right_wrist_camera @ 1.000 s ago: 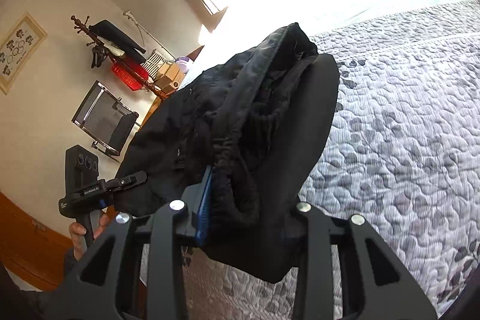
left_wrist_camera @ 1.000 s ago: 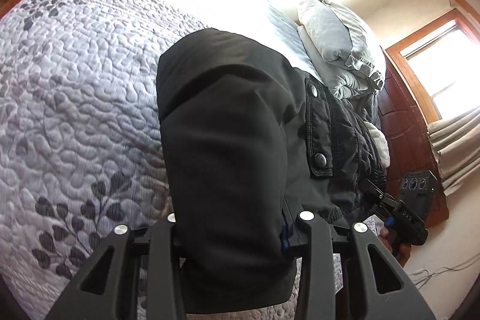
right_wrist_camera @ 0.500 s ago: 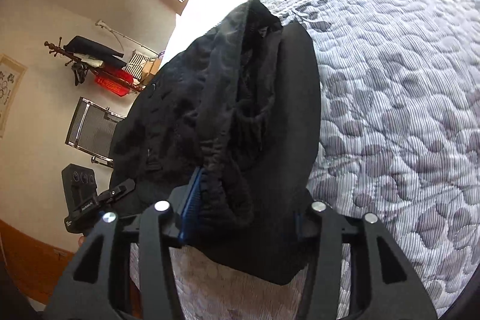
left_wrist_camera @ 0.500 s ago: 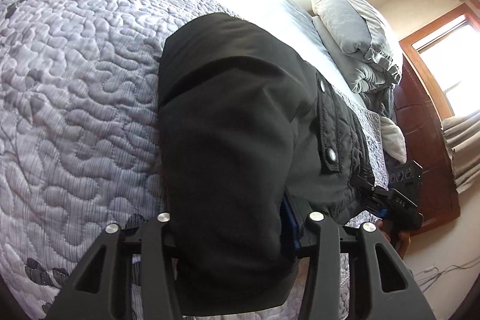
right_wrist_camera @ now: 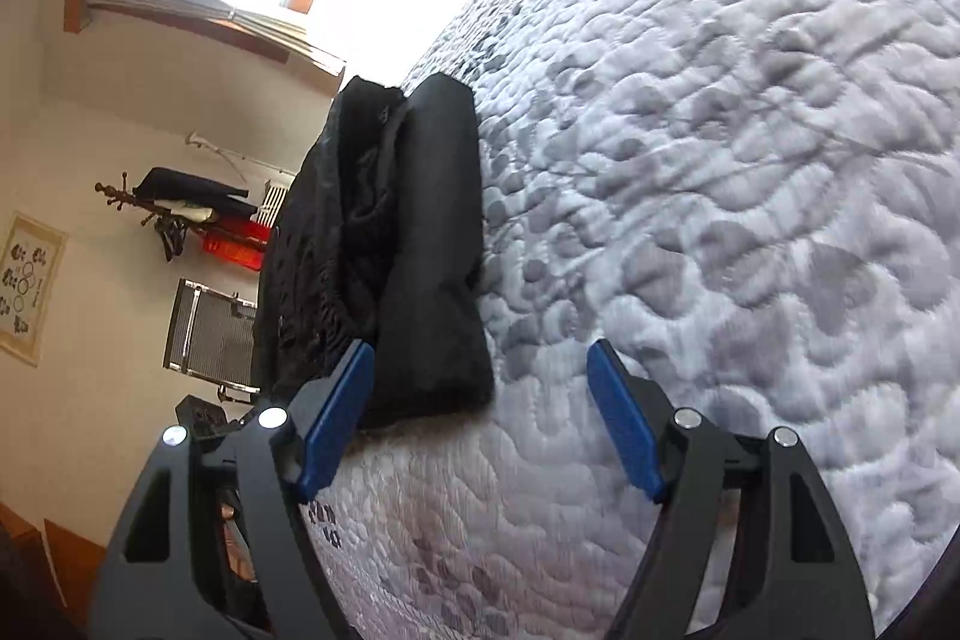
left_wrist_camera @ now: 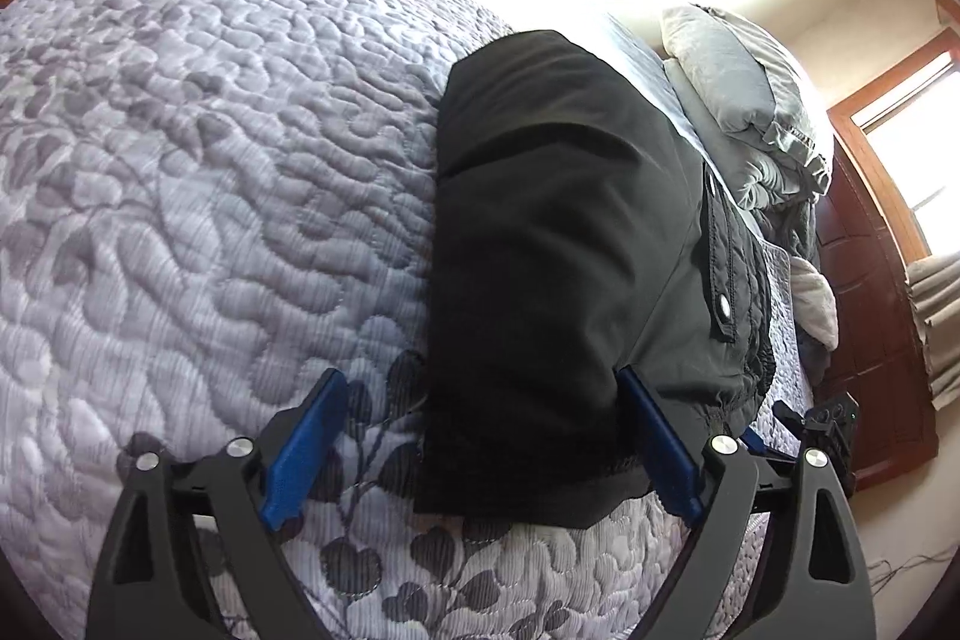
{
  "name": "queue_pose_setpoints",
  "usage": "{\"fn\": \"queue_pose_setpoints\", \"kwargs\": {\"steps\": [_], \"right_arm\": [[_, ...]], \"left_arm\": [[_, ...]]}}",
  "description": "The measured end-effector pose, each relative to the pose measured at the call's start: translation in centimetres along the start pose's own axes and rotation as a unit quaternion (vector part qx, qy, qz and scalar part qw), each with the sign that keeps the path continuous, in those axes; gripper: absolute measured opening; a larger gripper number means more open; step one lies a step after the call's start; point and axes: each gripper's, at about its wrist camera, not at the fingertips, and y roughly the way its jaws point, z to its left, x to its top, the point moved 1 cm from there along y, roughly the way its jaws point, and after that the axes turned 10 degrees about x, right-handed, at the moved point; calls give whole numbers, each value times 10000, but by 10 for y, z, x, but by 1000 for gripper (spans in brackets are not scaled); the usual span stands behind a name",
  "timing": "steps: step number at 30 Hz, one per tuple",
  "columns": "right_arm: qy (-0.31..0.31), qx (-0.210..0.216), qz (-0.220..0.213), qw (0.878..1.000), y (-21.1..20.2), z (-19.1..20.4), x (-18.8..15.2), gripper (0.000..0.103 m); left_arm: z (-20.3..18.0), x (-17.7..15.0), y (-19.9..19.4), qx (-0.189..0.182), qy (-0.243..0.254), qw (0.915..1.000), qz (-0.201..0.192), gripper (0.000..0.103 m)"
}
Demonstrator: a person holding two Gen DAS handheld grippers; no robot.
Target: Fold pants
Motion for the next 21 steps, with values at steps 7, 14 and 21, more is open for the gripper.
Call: {"fn": "queue_pose_setpoints", "kwargs": {"steps": [7, 14, 21], "right_arm": [[-278, -852, -316, 9955, -39, 12, -24, 75], [-801, -2108, -372, 9735, -38, 54, -51, 86], [-1300, -2616, -267, 9560, -17, 99, -81, 90]], "left_arm": [[-5, -11, -36, 618, -122, 9969, -463, 96], [-6, -33, -68, 1133, -96, 9921, -534, 97], [-38, -54, -95, 1703, 400, 9813, -804, 99]]}}
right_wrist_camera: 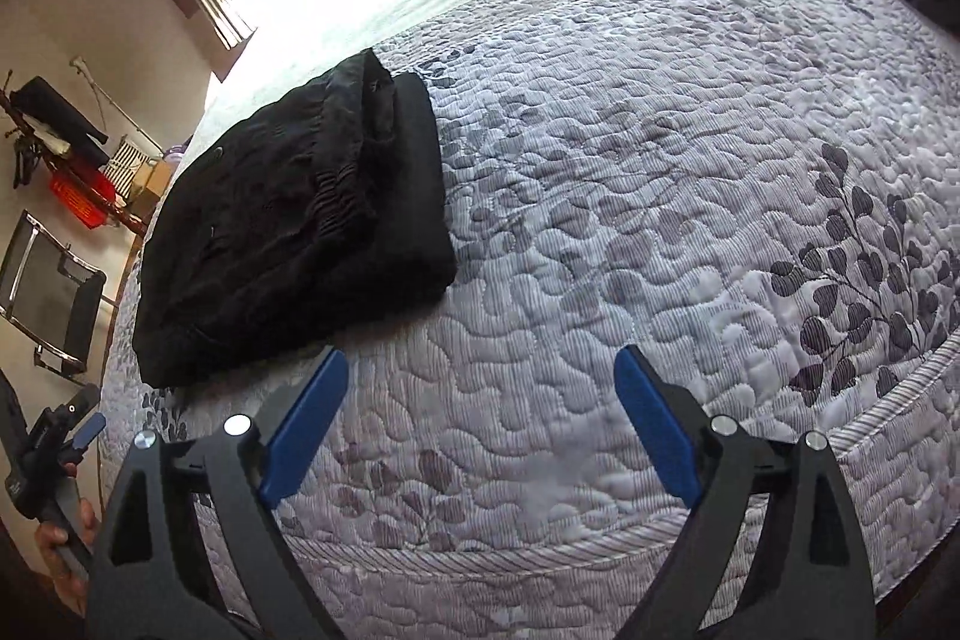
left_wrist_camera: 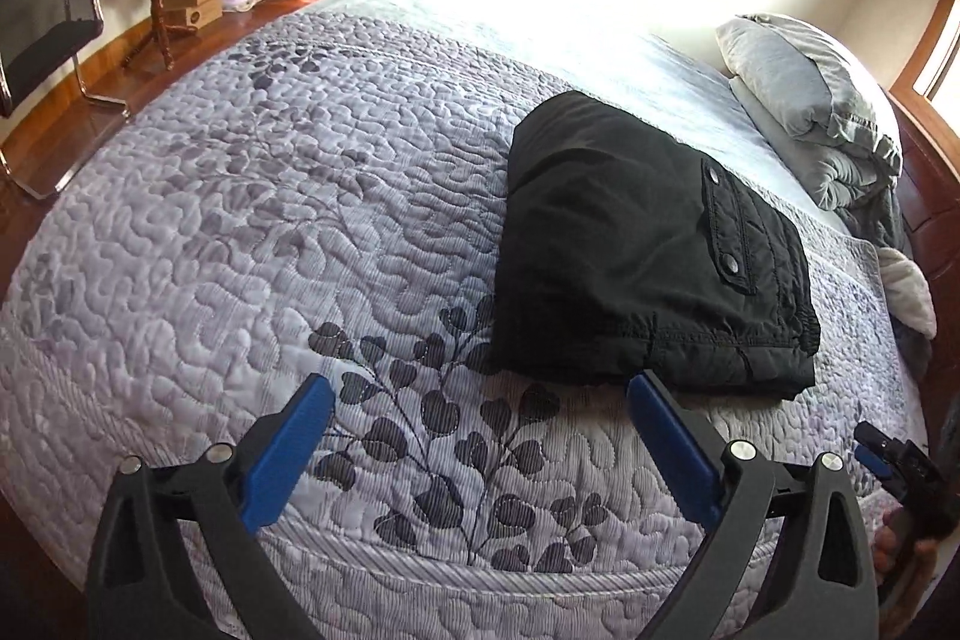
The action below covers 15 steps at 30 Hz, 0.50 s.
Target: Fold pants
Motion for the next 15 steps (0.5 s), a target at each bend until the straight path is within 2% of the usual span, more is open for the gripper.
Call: {"fn": "queue_pose_setpoints", "kwargs": {"steps": [7, 12, 15], "right_arm": [[-658, -297, 24, 9974, -14, 58, -9, 96], [-1107, -744, -40, 9911, -27, 91, -13, 97], [-1223, -874, -129, 9886, -35, 102, -14, 97]], "left_arm": [[-32, -9, -39, 163, 554, 9980, -237, 99], [-46, -10, -63, 240, 709, 9960, -484, 99], [-49, -8, -67, 292, 756, 9950, -585, 99]]}}
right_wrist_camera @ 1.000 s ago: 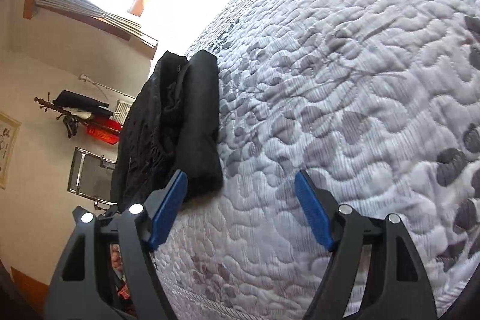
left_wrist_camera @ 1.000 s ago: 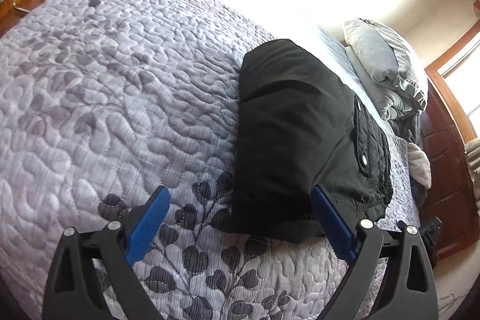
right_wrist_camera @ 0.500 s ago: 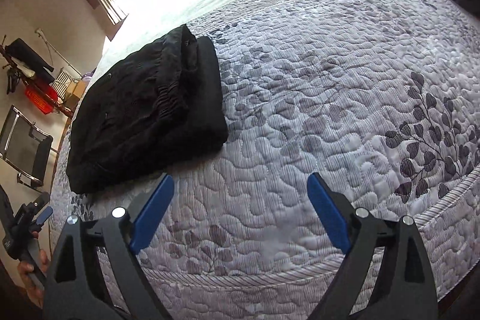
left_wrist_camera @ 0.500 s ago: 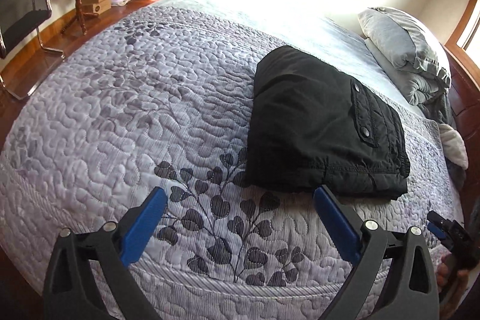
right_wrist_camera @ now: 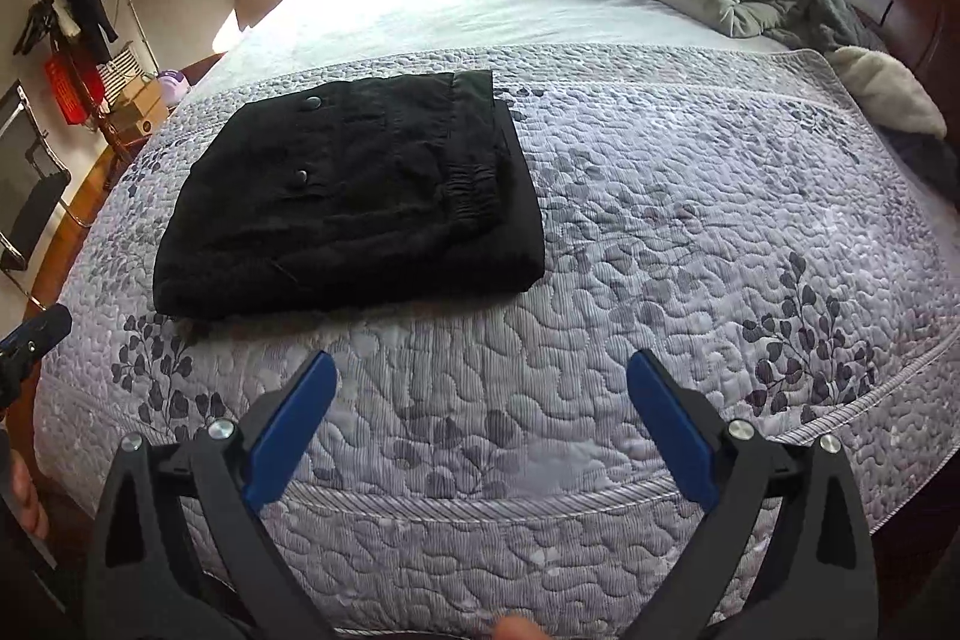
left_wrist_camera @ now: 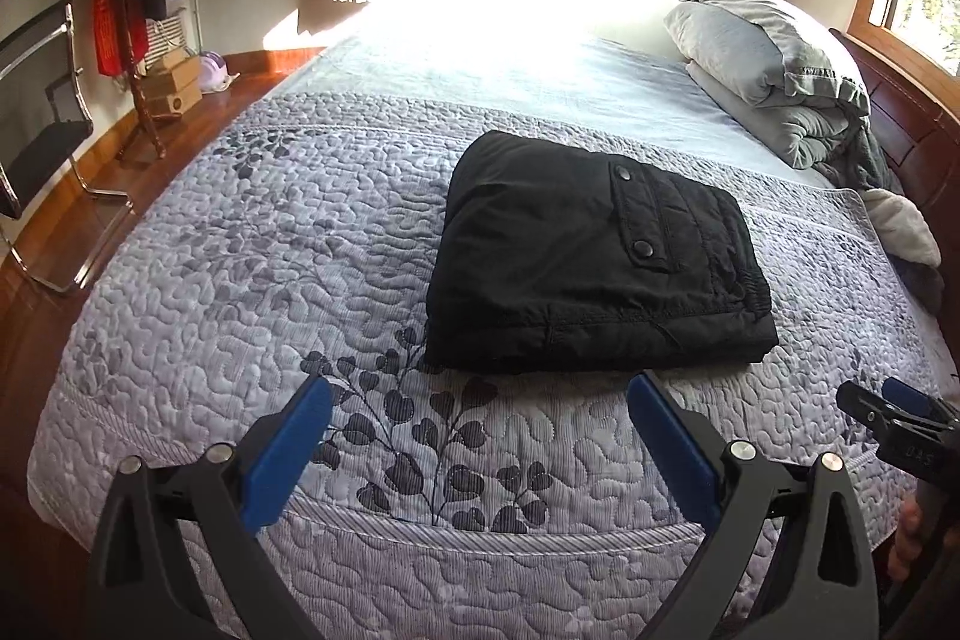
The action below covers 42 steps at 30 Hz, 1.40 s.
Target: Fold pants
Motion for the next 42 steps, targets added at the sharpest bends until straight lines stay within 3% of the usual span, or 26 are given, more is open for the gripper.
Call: {"fn": "queue_pose_setpoints", "kwargs": {"steps": [8, 42], "right_arm": [[-53, 116, -86, 9999, -12, 11, 2, 97], [-63, 278, 14, 9996, 10, 28, 0, 97]], "left_arm": [[-1, -1, 8, 403, 342, 9986, -72, 99], [-1, 10, 5, 221, 427, 9983, -332, 99]]}}
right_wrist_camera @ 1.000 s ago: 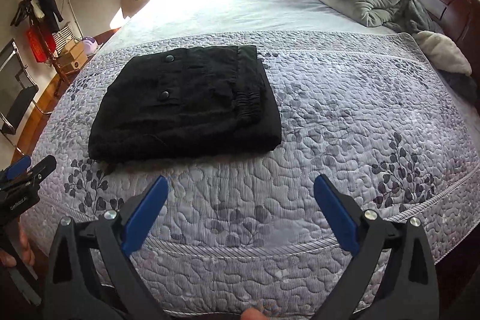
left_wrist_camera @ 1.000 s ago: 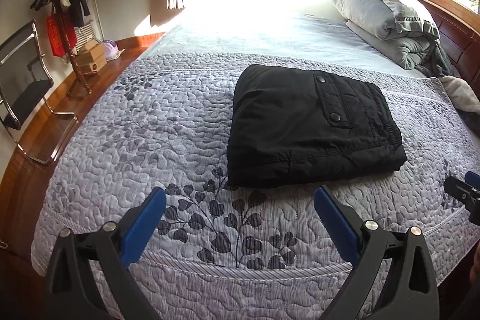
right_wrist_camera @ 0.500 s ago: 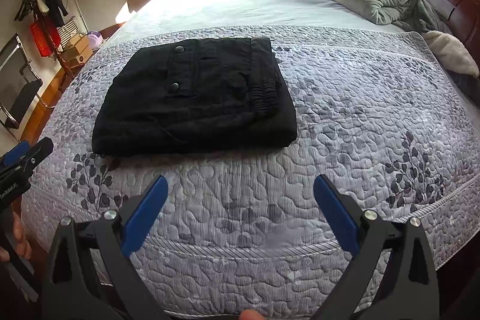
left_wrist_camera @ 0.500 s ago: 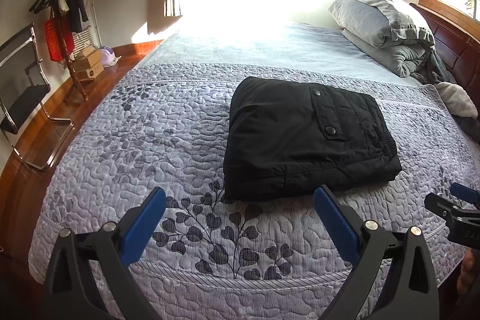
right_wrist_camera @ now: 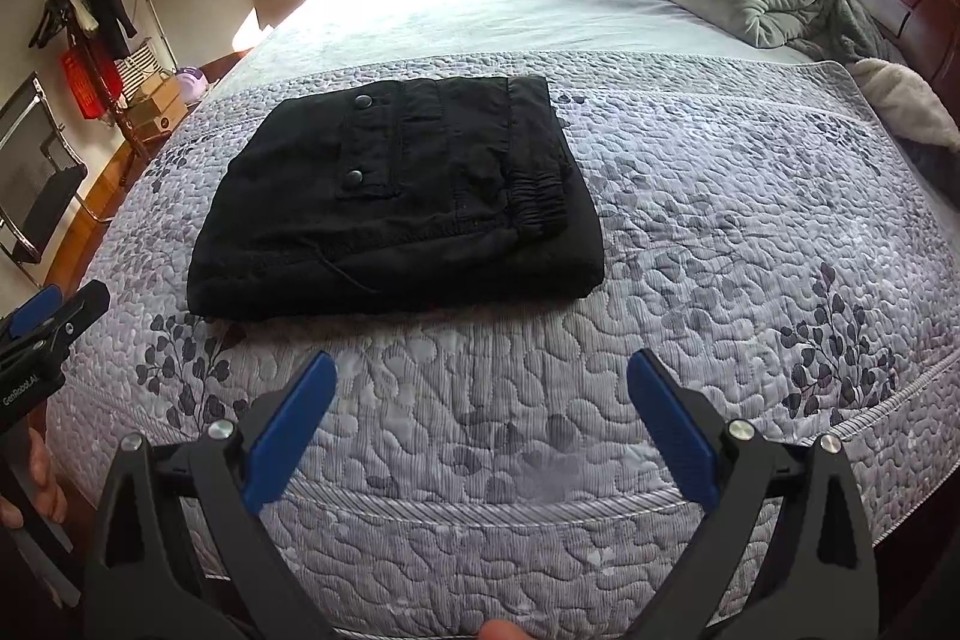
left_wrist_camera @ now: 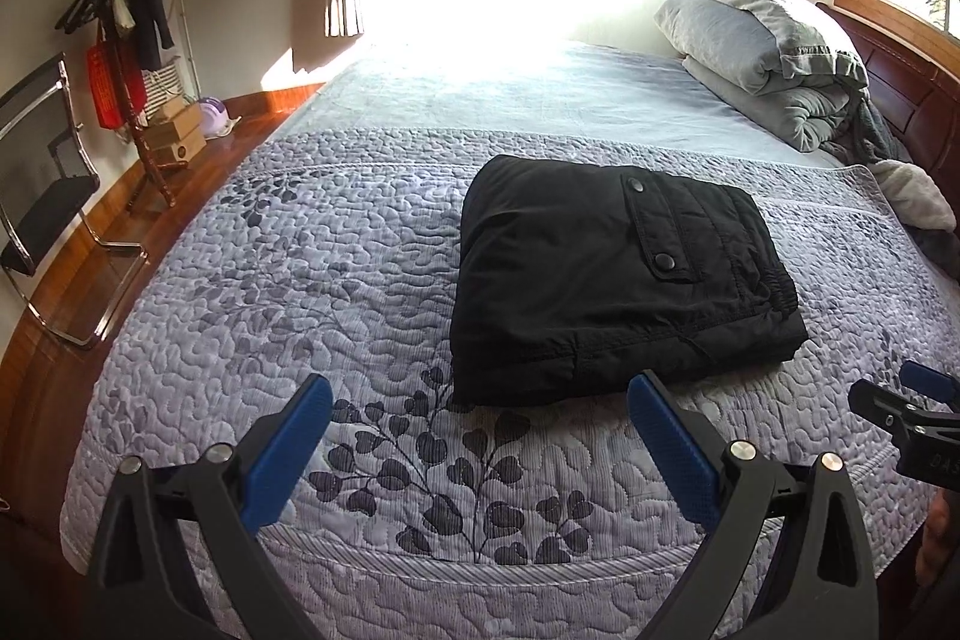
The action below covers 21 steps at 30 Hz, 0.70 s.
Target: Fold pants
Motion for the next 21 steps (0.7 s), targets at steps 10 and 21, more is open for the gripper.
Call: {"fn": "queue_pose_setpoints", "kwargs": {"steps": [10, 21], "right_arm": [[9, -7, 25, 10000, 2, -1, -1, 97], [35, -18, 55, 10000, 4, -3, -2, 97]], "left_arm": [[-1, 0, -1, 35, 53, 10000, -11, 99], [-1, -1, 0, 43, 63, 10000, -2, 99]]}}
